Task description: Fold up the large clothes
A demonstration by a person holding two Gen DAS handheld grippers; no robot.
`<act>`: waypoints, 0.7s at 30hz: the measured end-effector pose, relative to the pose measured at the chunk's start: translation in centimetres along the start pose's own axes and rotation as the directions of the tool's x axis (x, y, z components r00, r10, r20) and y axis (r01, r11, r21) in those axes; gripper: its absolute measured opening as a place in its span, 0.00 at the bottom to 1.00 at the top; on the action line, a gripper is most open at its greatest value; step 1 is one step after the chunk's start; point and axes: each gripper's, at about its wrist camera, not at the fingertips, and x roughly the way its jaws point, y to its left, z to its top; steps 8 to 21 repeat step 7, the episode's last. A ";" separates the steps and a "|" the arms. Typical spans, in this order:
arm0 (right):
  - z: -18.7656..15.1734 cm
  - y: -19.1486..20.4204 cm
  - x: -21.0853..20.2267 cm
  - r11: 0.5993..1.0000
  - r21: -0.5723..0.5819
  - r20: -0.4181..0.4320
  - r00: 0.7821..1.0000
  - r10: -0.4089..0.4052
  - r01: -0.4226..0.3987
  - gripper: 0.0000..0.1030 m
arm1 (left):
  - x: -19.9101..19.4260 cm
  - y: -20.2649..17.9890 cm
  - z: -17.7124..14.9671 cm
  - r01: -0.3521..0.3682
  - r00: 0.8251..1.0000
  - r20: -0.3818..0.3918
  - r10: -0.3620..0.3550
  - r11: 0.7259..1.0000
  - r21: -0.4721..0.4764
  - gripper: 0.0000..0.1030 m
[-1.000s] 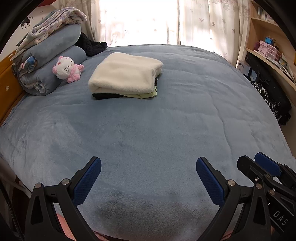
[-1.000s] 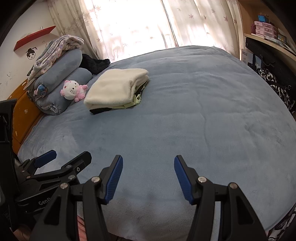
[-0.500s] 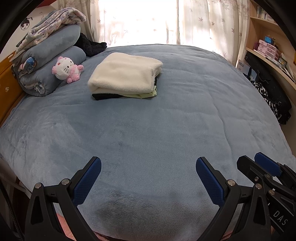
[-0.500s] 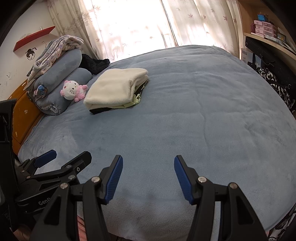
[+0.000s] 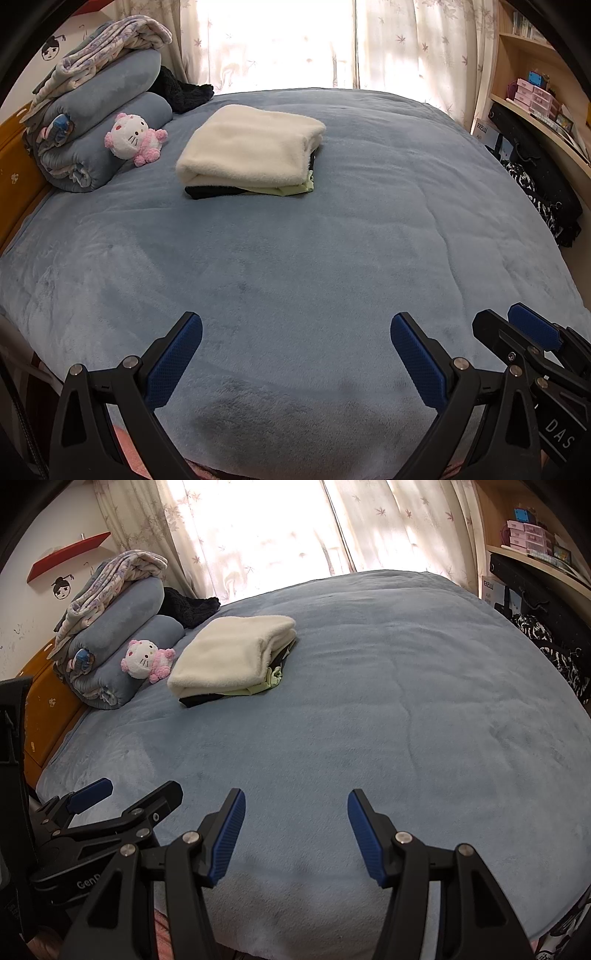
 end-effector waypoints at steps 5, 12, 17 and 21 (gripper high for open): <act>0.0 0.0 0.0 1.000 0.002 -0.001 1.000 0.000 0.000 0.56 | 0.0 0.1 0.0 -0.001 1.000 -0.004 0.001 1.000 0.001 0.98; -0.1 0.0 0.1 1.000 0.004 -0.003 1.000 0.000 0.000 0.56 | 0.0 0.2 -0.1 0.000 1.000 -0.007 0.000 1.000 0.001 0.98; -0.1 0.0 0.1 1.000 0.004 -0.003 1.000 0.000 0.000 0.56 | 0.0 0.2 -0.1 0.000 1.000 -0.007 0.000 1.000 0.001 0.98; -0.1 0.0 0.1 1.000 0.004 -0.003 1.000 0.000 0.000 0.56 | 0.0 0.2 -0.1 0.000 1.000 -0.007 0.000 1.000 0.001 0.98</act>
